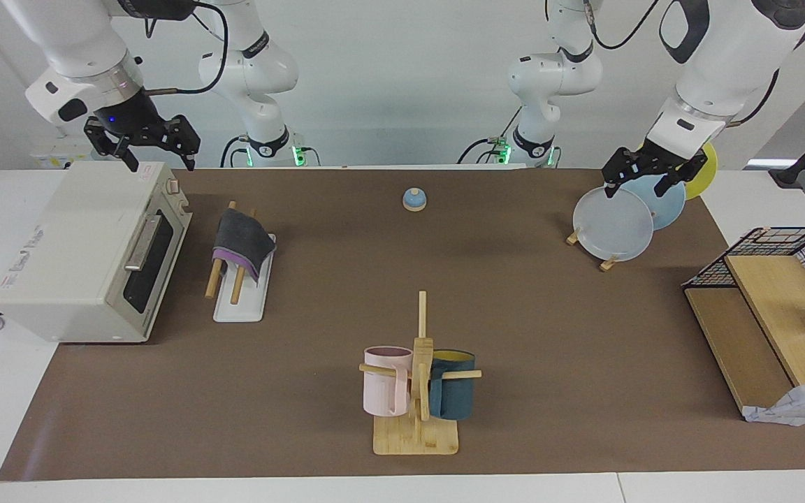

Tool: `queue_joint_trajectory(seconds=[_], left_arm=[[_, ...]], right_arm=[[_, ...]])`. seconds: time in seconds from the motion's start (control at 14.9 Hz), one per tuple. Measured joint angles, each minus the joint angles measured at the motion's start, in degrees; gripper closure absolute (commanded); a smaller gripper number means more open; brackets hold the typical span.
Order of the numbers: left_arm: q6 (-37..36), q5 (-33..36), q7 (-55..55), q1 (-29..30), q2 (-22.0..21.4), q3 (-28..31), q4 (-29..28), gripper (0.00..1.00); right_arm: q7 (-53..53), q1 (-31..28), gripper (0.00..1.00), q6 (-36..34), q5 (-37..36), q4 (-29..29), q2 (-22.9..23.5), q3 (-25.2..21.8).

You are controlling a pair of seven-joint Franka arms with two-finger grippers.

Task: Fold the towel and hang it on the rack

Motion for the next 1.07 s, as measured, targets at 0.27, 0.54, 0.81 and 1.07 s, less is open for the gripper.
queue_joint_trajectory(seconds=[0.27,0.54,0.81,1.07], left_arm=[[0.00,0.01,0.00,0.07,-0.03,0.18,0.00,0.00],[0.00,0.01,0.00,0.07,-0.03,0.18,0.00,0.00],[0.00,0.01,0.00,0.07,-0.03,0.18,0.00,0.00],[0.00,0.01,0.00,0.07,-0.03,0.18,0.00,0.00]], right_arm=[[2.08,0.34,0.00,-0.24,0.00,-0.22,0.30,0.01],[2.18,-0.24,0.00,-0.25,-0.21,0.45,1.26,-0.54],[2.18,-0.38,0.00,-0.93,-0.21,0.75,1.66,-0.56],[2.18,-0.37,0.00,-0.96,-0.21,0.75,1.65,-0.48]])
